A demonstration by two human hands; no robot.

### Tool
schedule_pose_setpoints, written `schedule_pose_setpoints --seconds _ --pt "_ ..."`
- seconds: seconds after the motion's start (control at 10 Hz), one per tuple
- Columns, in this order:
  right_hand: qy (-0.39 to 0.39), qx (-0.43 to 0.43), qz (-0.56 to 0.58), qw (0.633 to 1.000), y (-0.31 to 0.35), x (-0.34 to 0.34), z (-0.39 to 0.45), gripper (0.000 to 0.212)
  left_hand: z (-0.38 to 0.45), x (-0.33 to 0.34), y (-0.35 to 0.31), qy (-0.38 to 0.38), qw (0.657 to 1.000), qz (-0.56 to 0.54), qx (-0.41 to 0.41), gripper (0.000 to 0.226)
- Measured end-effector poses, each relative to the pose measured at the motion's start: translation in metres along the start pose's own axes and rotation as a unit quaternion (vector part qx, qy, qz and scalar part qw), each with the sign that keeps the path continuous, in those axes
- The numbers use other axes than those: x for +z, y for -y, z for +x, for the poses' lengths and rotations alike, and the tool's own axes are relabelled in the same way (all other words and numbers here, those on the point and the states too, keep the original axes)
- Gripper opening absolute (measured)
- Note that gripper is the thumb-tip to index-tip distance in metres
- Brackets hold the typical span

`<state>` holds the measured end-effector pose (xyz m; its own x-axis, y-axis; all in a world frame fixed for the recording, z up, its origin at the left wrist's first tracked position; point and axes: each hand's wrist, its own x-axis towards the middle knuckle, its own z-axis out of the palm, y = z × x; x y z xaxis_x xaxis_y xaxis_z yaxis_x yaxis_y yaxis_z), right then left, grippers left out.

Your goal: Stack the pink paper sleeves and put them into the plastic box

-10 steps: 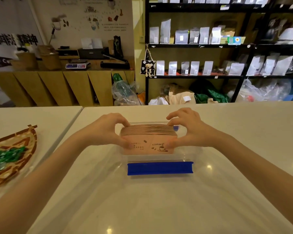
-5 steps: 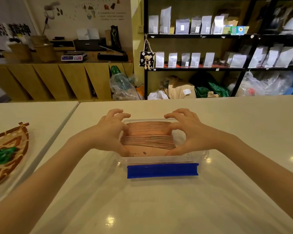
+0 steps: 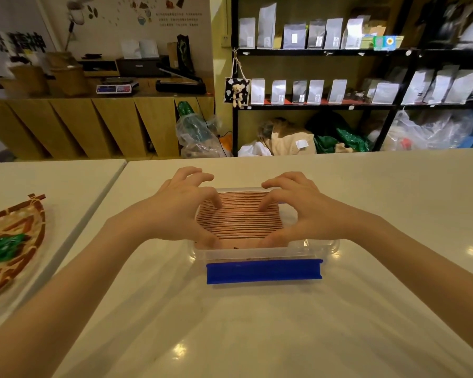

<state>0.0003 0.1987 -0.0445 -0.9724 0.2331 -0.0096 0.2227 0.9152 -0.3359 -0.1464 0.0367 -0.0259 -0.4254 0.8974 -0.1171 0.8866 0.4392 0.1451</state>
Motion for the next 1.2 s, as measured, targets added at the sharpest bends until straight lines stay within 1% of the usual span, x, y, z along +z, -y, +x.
schedule_pose_setpoints --seconds 0.1,0.2,0.3,0.4,0.5,0.8,0.9,1.0,1.1,1.2 --pt "-0.012 0.003 -0.002 1.0 0.001 -0.003 -0.002 0.052 0.002 0.003 0.002 0.001 1.0 0.005 -0.001 0.059" --pt "-0.01 -0.002 -0.043 0.999 -0.001 0.002 -0.001 0.052 0.004 0.007 0.004 -0.003 1.0 0.002 -0.002 0.057" --pt "-0.015 0.0 -0.05 0.999 -0.001 0.005 0.0 0.052 0.004 0.008 0.004 -0.009 1.0 -0.004 -0.003 0.056" --pt "-0.014 -0.001 -0.047 0.999 0.001 0.004 0.0 0.051 0.003 0.009 0.004 -0.011 1.0 -0.007 -0.003 0.056" --pt "-0.016 0.006 -0.019 1.0 0.004 0.001 -0.002 0.048 0.002 0.01 0.004 -0.007 1.0 -0.007 -0.001 0.058" --pt "-0.03 0.001 -0.034 0.999 0.004 0.008 -0.004 0.05 -0.002 0.009 0.003 -0.009 1.0 -0.014 -0.002 0.058" --pt "-0.028 0.008 -0.025 0.999 0.008 0.005 -0.006 0.046 -0.003 0.01 0.003 -0.008 1.0 -0.022 -0.002 0.058" --pt "-0.051 0.002 -0.017 0.999 0.011 -0.002 -0.009 0.038 -0.004 0.009 0.0 -0.016 0.999 -0.029 0.004 0.053" --pt "-0.087 -0.016 -0.006 0.996 0.017 -0.022 -0.018 0.038 -0.006 0.001 -0.003 -0.031 0.998 -0.039 0.024 0.046" --pt "-0.207 -0.043 0.102 0.972 0.034 -0.053 -0.046 0.048 -0.009 -0.016 -0.007 -0.048 0.991 -0.114 0.053 0.035"
